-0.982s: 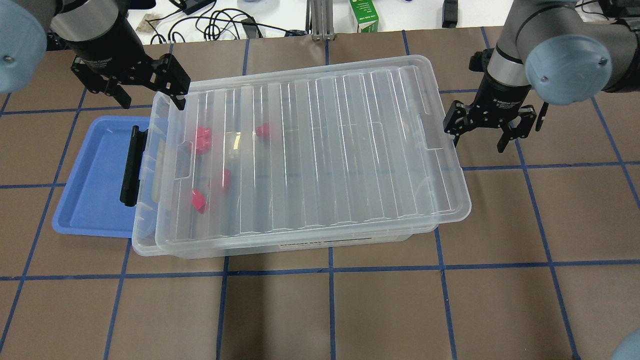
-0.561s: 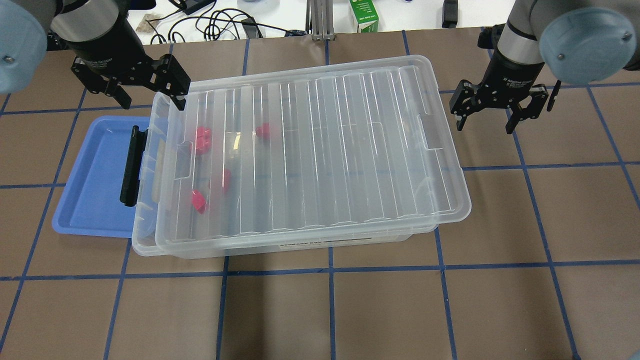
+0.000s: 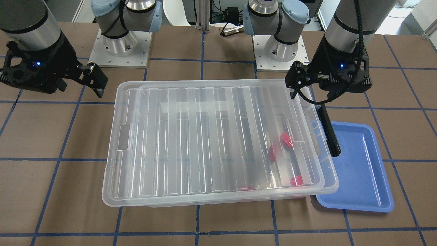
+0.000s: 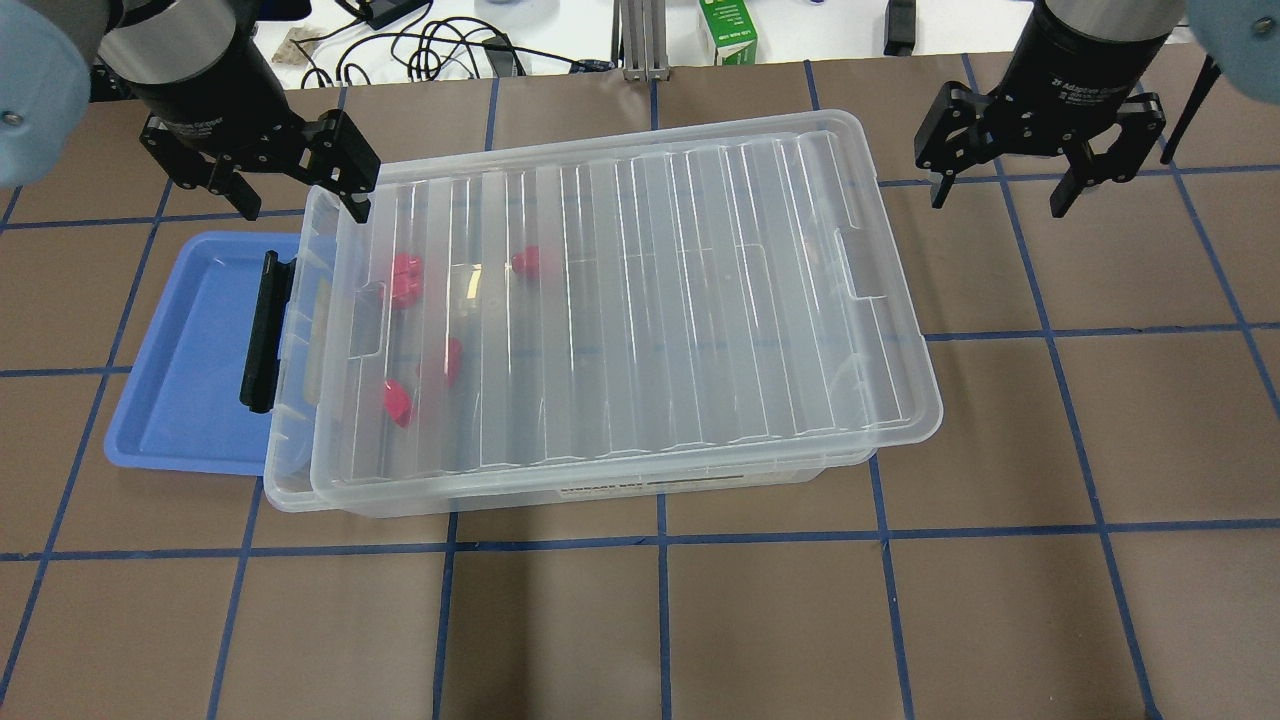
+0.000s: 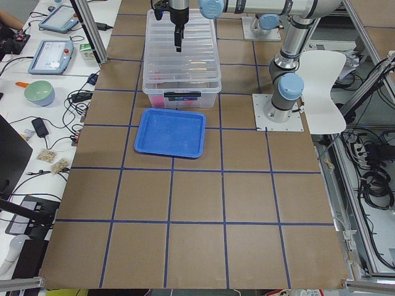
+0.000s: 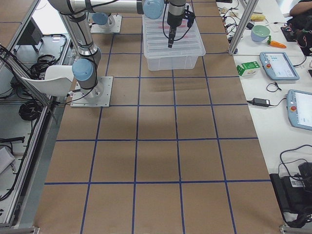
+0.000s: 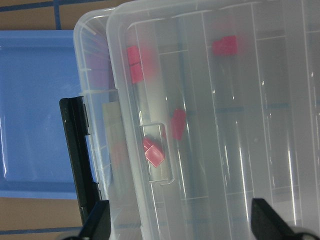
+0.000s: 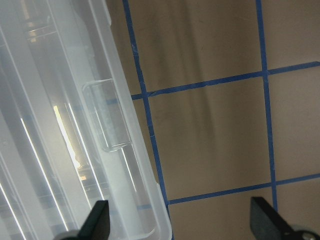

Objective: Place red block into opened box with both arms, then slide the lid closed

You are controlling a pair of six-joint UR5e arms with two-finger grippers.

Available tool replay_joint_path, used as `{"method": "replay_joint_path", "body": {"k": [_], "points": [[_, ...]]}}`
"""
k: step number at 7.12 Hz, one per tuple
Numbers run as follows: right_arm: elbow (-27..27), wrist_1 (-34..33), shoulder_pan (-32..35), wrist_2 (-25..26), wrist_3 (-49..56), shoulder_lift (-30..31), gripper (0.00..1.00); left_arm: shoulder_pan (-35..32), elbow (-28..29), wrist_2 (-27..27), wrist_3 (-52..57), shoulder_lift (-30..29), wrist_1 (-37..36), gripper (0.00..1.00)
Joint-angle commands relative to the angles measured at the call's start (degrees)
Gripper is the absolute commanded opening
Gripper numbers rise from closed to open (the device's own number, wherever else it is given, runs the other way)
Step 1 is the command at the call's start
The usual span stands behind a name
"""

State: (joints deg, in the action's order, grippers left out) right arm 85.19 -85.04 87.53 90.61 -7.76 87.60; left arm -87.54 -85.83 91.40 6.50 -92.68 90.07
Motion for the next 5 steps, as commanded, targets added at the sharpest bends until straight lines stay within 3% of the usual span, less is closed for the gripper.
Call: {"method": "replay_joint_path", "body": {"k": [1, 5], "points": [[0.5, 1.9, 3.9, 0.2, -2.8, 2.0, 1.0, 0.0, 0.0, -0.1, 0.0, 0.0, 0.0, 1.0], [0.9, 5.5, -0.2, -0.3, 3.2, 3.5, 1.0, 0.0, -0.1, 0.0, -0.1, 0.0, 0.0, 1.0]]}}
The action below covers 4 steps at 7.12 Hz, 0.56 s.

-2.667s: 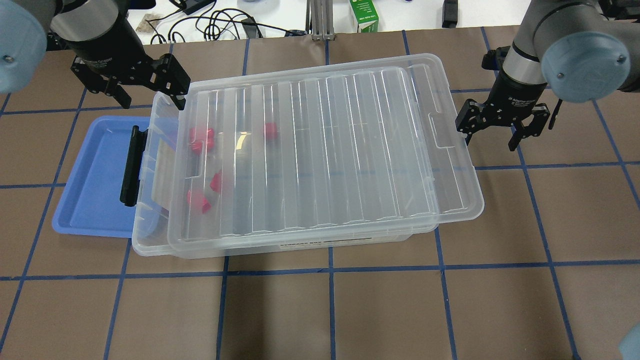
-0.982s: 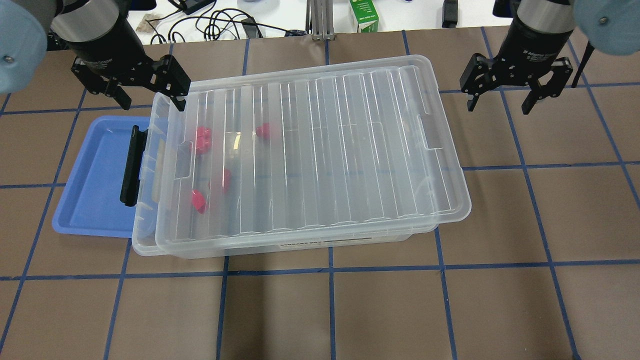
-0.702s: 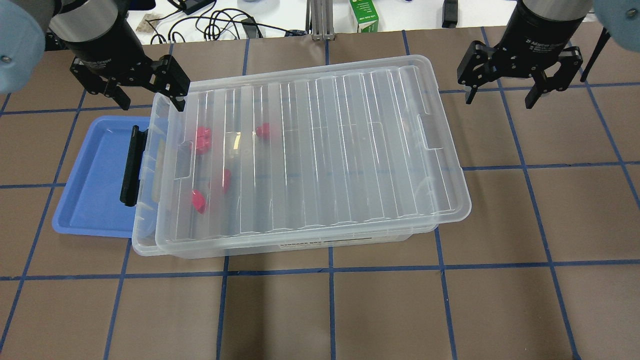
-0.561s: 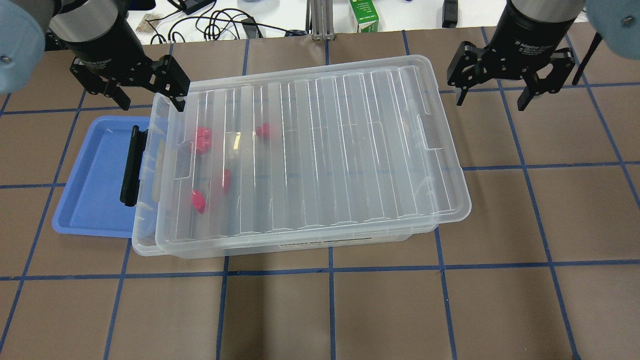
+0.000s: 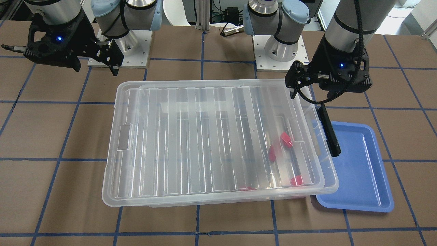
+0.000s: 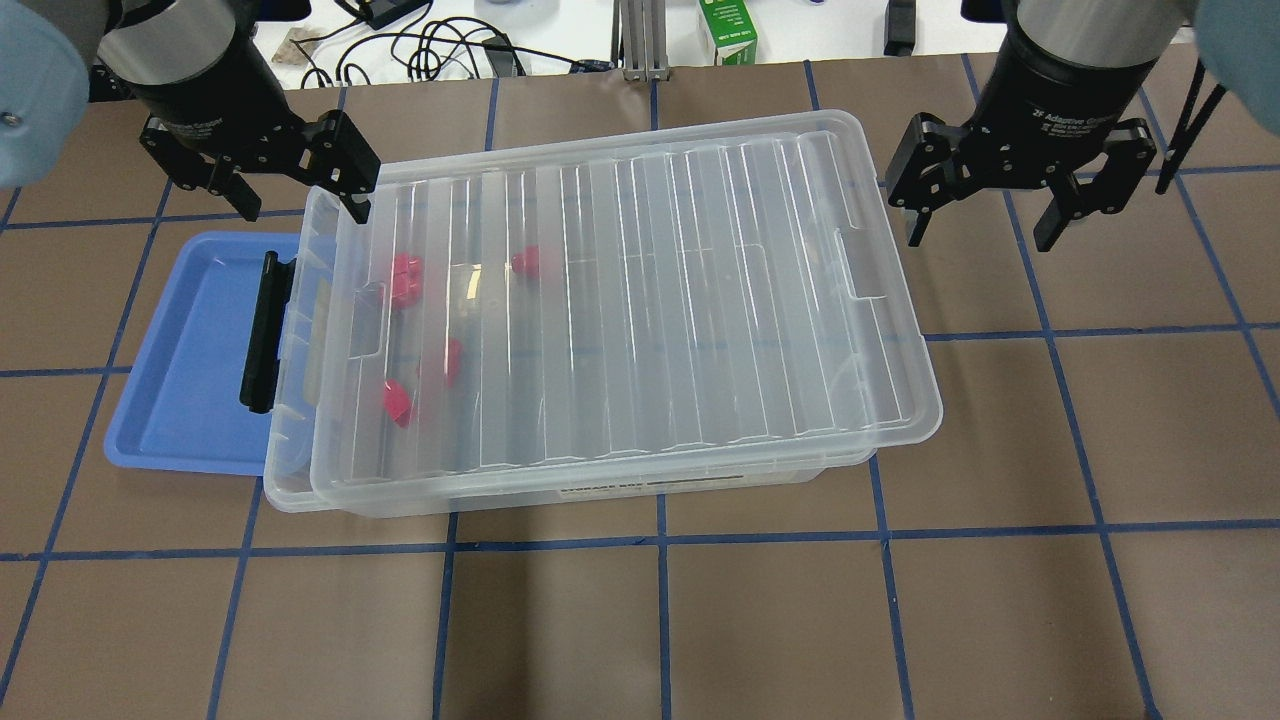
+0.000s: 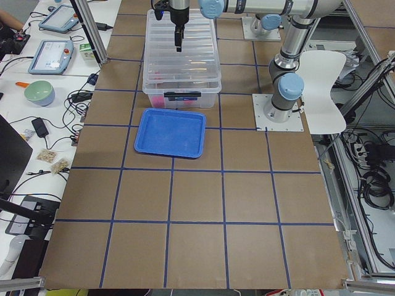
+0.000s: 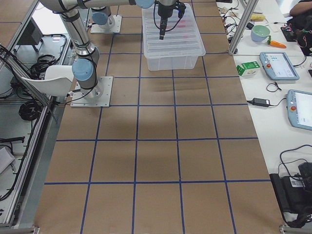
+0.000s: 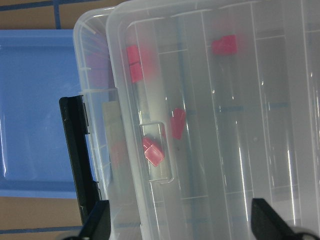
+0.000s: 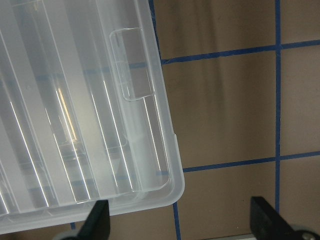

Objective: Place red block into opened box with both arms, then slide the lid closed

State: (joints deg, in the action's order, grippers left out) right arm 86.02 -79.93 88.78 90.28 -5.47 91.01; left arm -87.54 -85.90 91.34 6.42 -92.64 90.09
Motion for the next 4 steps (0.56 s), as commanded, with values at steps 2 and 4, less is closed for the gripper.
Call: {"method": "replay_joint_path", "body": {"k": [2, 4], "points": [[0.2, 0.7, -1.4, 0.1, 0.1, 0.3, 1.0, 0.0, 0.0, 0.0, 0.0, 0.0, -0.2, 1.0], [0.5, 0.6, -1.3, -0.2, -0.1, 0.4, 1.0, 0.0, -0.1, 0.0, 0.1, 0.0, -0.2, 1.0]]}}
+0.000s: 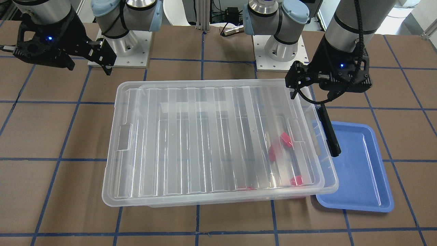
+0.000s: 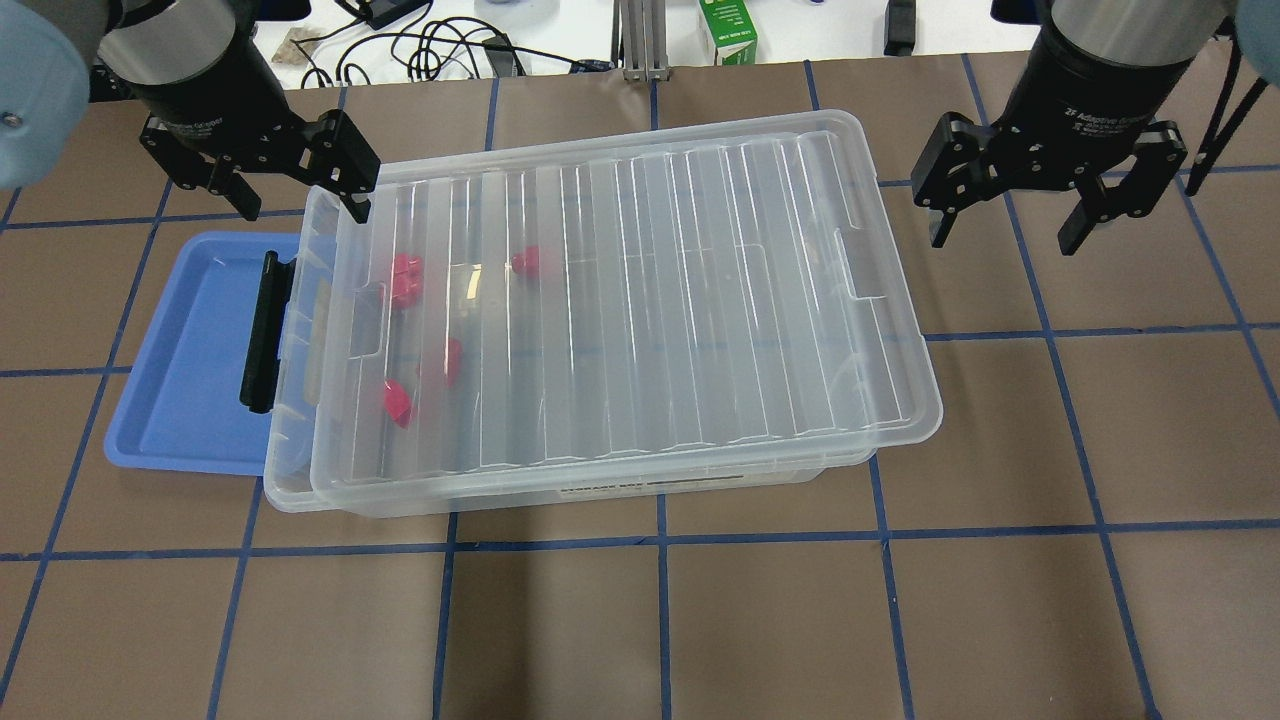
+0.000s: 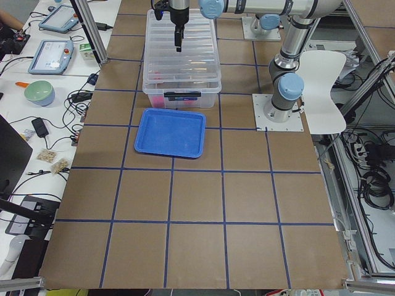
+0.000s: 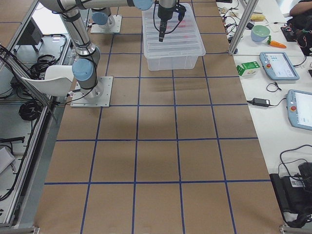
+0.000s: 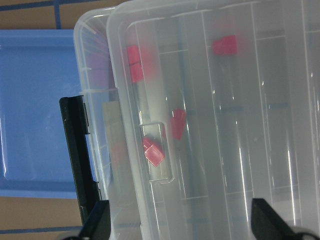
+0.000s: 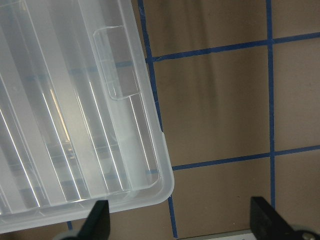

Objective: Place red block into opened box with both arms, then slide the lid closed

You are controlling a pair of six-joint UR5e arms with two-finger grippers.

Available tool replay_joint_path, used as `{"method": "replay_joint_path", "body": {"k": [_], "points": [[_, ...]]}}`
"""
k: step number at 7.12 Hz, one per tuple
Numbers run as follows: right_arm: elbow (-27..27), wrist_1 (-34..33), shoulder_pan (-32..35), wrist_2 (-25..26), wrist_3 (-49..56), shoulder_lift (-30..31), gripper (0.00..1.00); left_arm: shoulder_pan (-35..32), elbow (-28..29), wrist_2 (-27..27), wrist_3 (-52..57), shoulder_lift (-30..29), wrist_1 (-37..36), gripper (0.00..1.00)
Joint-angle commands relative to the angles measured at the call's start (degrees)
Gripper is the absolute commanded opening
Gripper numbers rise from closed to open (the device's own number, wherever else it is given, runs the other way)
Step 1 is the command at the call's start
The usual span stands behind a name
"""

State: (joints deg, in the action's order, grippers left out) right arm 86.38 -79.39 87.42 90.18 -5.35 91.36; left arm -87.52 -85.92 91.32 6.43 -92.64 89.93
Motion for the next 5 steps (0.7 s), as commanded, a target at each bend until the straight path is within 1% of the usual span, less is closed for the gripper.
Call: {"method": "replay_joint_path", "body": {"k": [1, 5], "points": [[0.1, -0.2, 0.0, -0.2, -0.3, 0.1, 1.0, 0.0, 0.0, 0.1, 0.1, 0.1, 0.2, 1.0], [0.1, -0.1, 0.0, 0.0, -0.1, 0.1, 1.0, -0.5, 0.1, 0.1, 0.0, 0.0, 1.0, 1.0]]}}
